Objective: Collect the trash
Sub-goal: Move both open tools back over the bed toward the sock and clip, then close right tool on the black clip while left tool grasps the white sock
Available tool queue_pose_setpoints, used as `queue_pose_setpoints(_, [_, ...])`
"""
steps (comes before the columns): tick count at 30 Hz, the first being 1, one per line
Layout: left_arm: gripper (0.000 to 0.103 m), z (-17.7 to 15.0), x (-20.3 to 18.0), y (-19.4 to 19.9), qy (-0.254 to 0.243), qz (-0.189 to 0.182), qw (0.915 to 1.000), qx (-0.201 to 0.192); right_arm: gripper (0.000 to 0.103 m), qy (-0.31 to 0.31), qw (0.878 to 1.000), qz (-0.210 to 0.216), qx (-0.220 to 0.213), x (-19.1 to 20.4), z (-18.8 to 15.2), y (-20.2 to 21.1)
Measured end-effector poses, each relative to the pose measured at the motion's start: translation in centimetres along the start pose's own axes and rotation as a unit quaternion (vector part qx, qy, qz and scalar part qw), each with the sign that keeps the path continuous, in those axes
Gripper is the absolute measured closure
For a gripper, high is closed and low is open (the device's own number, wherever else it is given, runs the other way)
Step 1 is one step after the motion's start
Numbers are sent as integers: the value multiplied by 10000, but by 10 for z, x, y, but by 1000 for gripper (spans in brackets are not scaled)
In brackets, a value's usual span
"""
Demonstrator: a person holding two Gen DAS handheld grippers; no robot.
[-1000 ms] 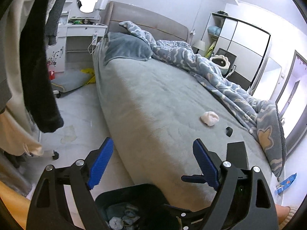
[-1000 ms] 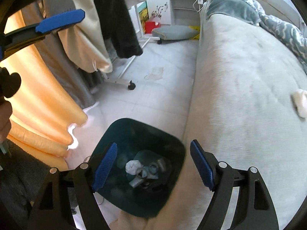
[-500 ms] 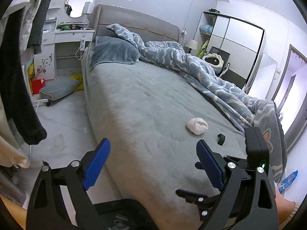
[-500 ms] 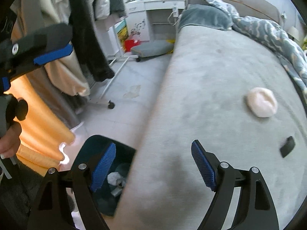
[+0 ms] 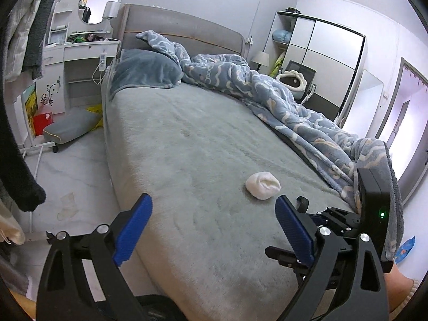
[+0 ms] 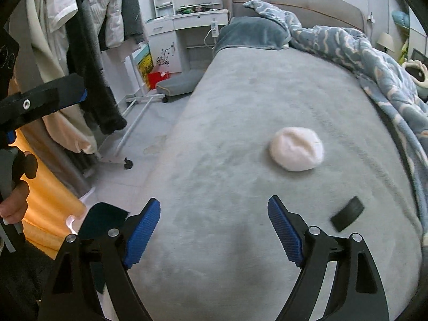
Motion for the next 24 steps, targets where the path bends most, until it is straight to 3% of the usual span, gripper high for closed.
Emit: queue_pose_setpoints(24, [8, 22, -38, -88, -187, -76, 9993, 328, 19, -309, 9987, -387, -119, -105, 0, -3])
Point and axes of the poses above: each gripper's, at about its wrist camera, not at the fingertips, and y roughly against the way its jaws point, x to its left, z to its top, the point moved 4 cm from there along -y, roughly the way its jaws point, and after that the axes turned 13 degrees about x, right-handed, at the moved point
